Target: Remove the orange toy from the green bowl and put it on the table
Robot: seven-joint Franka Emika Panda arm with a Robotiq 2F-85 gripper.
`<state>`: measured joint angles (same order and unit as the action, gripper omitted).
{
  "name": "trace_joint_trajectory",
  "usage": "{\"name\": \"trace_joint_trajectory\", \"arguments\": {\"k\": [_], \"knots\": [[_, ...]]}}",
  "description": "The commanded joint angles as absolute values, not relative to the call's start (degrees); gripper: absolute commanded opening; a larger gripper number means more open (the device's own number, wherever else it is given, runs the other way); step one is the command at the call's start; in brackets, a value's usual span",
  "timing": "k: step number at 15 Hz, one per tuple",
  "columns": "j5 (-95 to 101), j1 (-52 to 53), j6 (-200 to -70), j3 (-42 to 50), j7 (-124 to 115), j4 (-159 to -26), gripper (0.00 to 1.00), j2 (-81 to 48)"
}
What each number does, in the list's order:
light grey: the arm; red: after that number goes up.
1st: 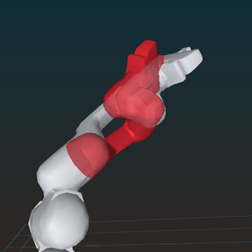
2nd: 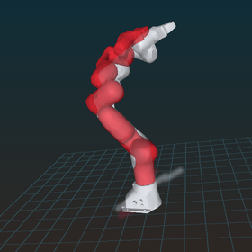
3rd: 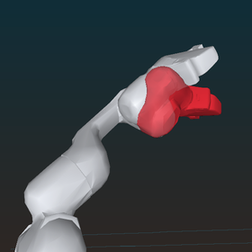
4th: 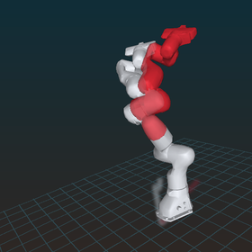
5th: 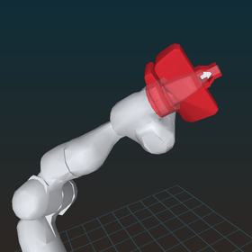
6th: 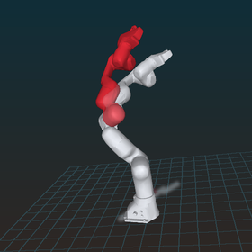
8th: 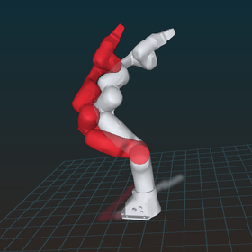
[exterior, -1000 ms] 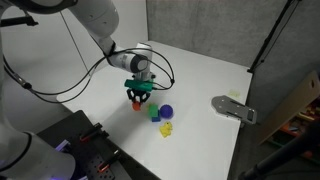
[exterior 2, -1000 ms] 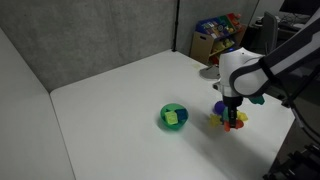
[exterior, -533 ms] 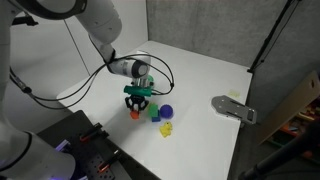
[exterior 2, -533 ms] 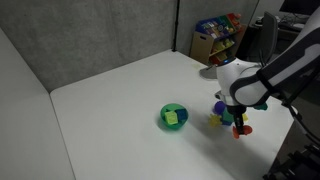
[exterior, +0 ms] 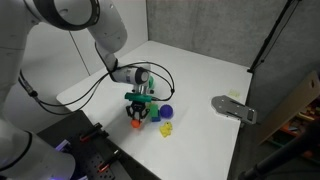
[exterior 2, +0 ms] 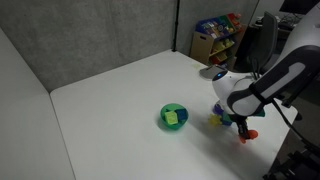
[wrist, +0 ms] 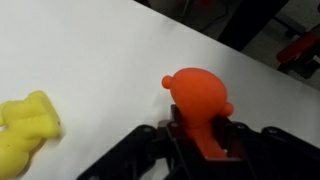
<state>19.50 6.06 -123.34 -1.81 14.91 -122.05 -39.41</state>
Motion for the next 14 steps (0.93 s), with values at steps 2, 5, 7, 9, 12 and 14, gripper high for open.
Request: {"name": "trace_joint_trajectory", "arguments": {"k": [2, 5, 7, 9, 12, 14], "knots": [[22.1, 7.5, -119.3, -1.2, 12.5, -118.8, 0.72, -41.1], [22.1, 7.7, -117.6, -1.7, 12.5, -117.8, 0.97, -40.2], [21.8, 7.8, -117.0, -2.0, 12.6, -117.1, 1.0, -39.4], [20.8, 7.4, -117.6, -2.8, 13.3, -116.7, 1.0, -37.9], [18.8, 6.6, -118.6, -4.4, 14.2, -116.0, 1.0, -35.2], [17.0, 6.4, -119.0, -5.4, 14.3, -115.7, 1.0, -32.9]]}}
